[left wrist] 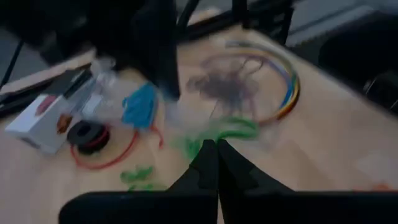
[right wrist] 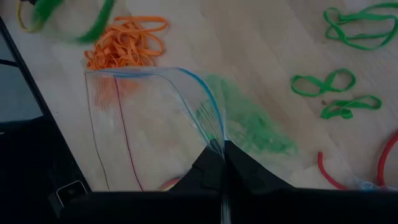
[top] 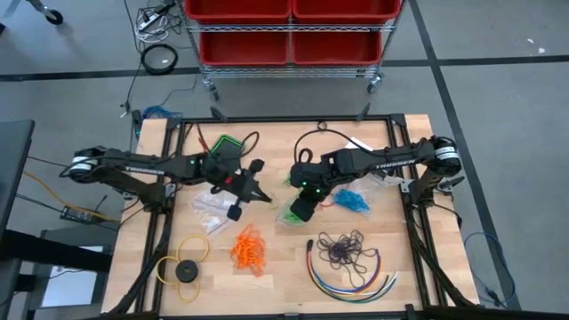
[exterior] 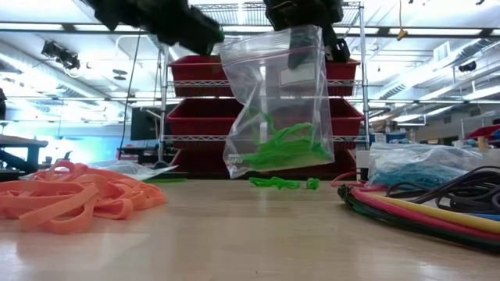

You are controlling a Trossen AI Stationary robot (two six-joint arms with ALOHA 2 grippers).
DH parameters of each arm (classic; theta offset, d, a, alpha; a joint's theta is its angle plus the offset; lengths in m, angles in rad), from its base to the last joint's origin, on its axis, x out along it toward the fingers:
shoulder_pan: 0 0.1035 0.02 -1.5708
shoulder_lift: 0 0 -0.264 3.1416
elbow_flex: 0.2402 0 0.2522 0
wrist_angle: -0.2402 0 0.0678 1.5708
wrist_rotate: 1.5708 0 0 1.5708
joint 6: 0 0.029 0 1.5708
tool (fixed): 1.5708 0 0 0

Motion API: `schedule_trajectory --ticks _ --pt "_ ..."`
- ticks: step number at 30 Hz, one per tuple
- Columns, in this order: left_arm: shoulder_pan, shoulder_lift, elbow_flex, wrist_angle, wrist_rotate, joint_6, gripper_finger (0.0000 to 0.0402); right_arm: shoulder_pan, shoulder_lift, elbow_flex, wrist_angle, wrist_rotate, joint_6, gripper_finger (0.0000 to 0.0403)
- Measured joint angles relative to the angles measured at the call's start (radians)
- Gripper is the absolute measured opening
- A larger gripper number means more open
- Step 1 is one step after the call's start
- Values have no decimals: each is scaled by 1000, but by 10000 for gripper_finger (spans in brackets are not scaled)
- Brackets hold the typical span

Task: Sort rubber bands
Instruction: Put the green rubber band into the transparent zip bag

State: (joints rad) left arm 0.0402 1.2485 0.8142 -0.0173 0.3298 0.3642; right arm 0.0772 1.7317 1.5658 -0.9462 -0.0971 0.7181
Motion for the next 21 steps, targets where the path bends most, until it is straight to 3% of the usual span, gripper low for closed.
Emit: schedule_trajectory --ticks 10,17,19,21 --pt "-105 123 158 27 10 14 1 -6 0 0 6 -11 27 0" --pt "-114 250 205 34 9 19 1 -7 0 0 23 -17 44 0" --pt "-105 280 205 51 -35 4 1 -7 0 0 30 -21 43 0" --pt "-95 299 205 47 -149 -16 2 -5 0 0 32 -23 43 0"
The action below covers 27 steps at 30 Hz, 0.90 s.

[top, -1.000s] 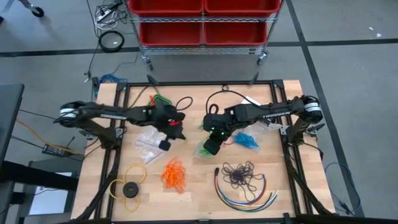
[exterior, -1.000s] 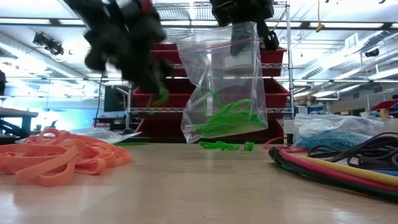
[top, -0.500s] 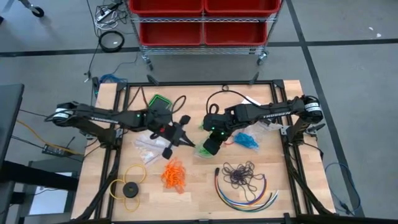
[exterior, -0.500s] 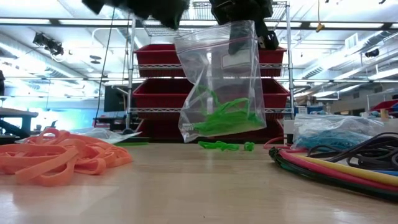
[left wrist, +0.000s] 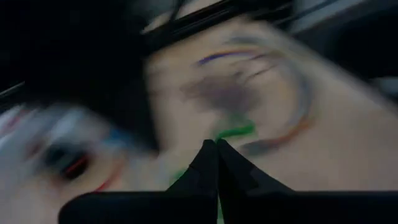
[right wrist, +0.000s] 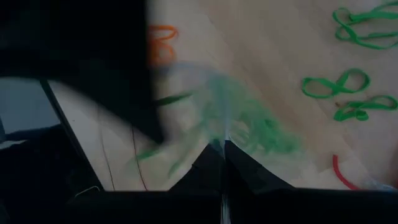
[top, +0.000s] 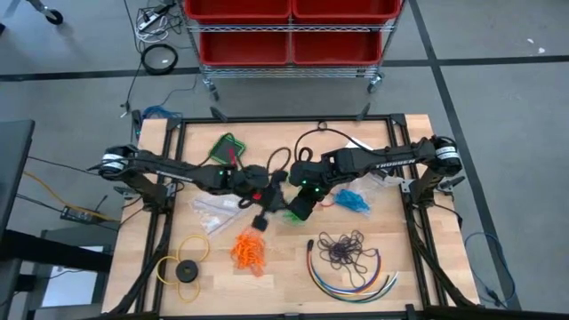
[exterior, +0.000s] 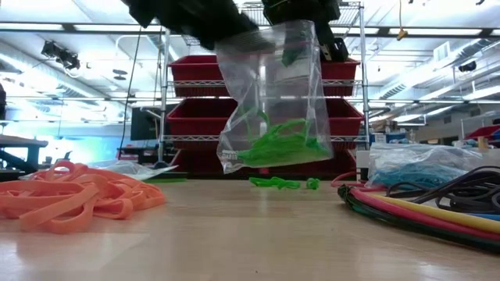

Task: Sort rubber bands
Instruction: Put the green rubber band into the transparent zip bag

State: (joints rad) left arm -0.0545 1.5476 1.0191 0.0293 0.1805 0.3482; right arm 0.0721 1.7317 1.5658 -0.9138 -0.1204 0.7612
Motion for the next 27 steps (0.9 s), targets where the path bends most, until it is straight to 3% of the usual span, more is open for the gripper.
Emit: schedule_trajectory --ticks 3,8,20,27 --pt "17 10 0 -21 -130 -27 13 4 0 0 0 0 0 0" --pt "18 10 0 -32 -135 -41 54 4 0 0 -1 0 -4 0" --pt "-22 -25 0 -48 -138 -60 249 4 0 0 -5 -1 -6 0" --pt "-20 -199 0 -117 -171 9 262 4 0 0 -42 -2 -6 0"
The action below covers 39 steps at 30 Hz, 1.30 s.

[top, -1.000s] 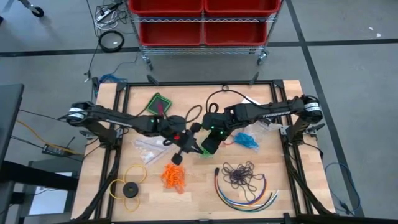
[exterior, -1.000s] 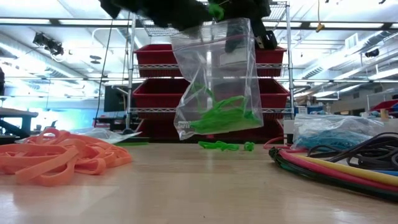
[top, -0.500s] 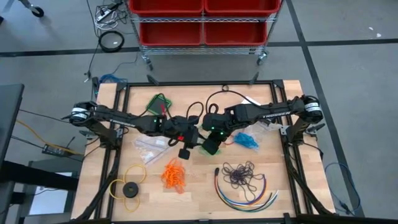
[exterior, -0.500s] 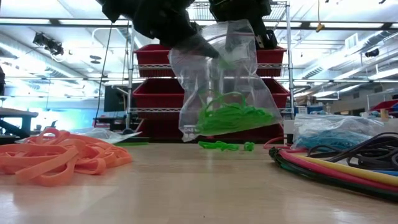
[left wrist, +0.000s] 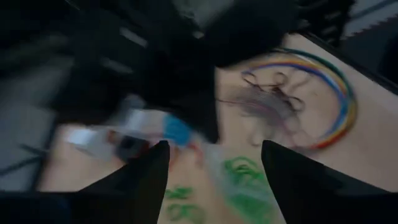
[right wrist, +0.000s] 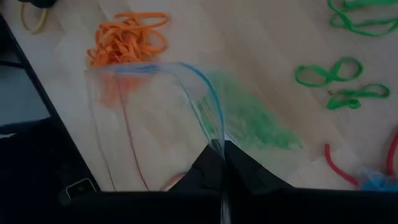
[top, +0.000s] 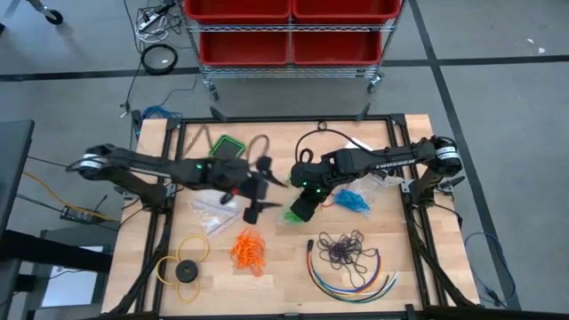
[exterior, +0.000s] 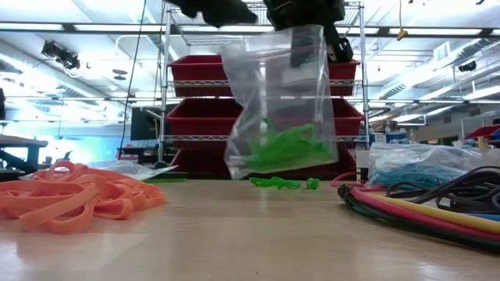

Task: Sort rubber bands
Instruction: Put the green rubber band into the transparent zip bag

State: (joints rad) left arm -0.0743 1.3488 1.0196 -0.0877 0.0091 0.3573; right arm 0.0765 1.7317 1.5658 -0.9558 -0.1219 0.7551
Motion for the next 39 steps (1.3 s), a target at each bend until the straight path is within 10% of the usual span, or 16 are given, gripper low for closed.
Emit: schedule_trajectory --ticks 7,15,39 --pt "117 -129 -57 -53 -6 27 249 16 0 0 -5 9 15 0" --pt "274 -85 -247 152 215 10 248 61 0 0 -10 24 63 0" --pt "416 597 -95 342 310 -30 247 127 0 0 -15 78 144 0"
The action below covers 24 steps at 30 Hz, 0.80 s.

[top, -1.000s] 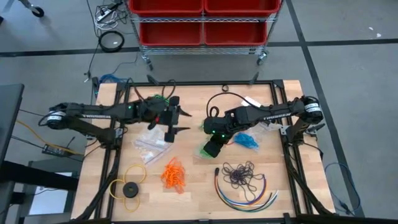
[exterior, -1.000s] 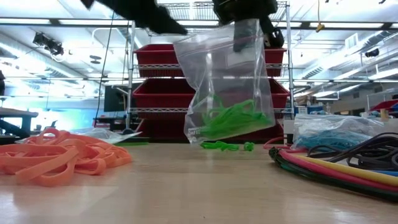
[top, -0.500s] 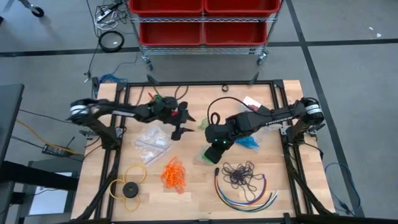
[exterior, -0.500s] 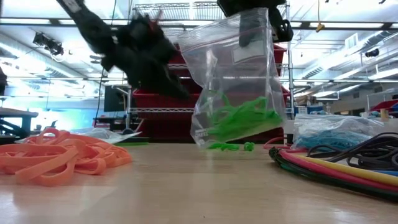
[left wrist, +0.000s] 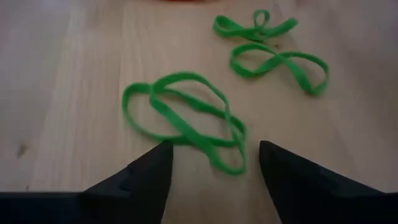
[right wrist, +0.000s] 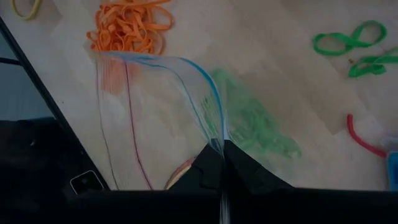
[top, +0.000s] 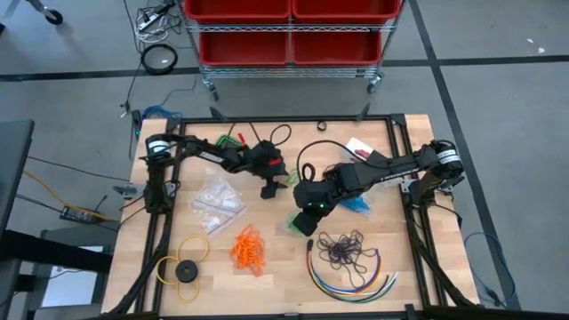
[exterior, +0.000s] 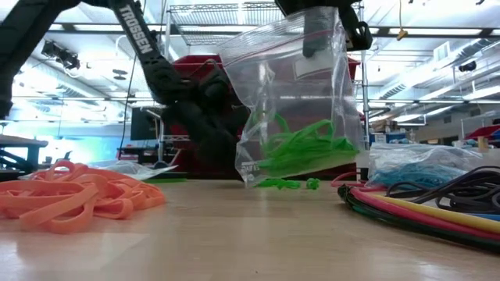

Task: Sort rubber bands
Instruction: Put the green rubber band into the transparent zip bag

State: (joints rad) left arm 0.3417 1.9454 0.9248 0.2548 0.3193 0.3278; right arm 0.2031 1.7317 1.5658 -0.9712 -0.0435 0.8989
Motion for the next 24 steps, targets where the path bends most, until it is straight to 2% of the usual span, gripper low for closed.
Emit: schedule_trajectory --ticks 3,5,7,10,11,16,20,24 --pt "3 25 37 -31 -33 4 228 0 0 0 1 5 0 0" --pt "6 31 60 -78 -33 25 194 0 0 0 4 6 0 0" --pt "6 33 78 -137 -31 53 142 0 0 0 4 6 0 0" --pt "6 30 102 -215 -3 65 39 0 0 0 5 7 0 0" --pt "9 24 109 -240 15 61 21 0 0 0 5 8 0 0" --pt "9 -58 113 -349 92 6 7 0 0 0 5 10 0 0" --pt "-10 -216 118 -403 173 -15 5 0 0 0 2 10 -2 0" --pt "-65 -380 116 -490 172 -12 4 0 0 0 5 12 -6 0"
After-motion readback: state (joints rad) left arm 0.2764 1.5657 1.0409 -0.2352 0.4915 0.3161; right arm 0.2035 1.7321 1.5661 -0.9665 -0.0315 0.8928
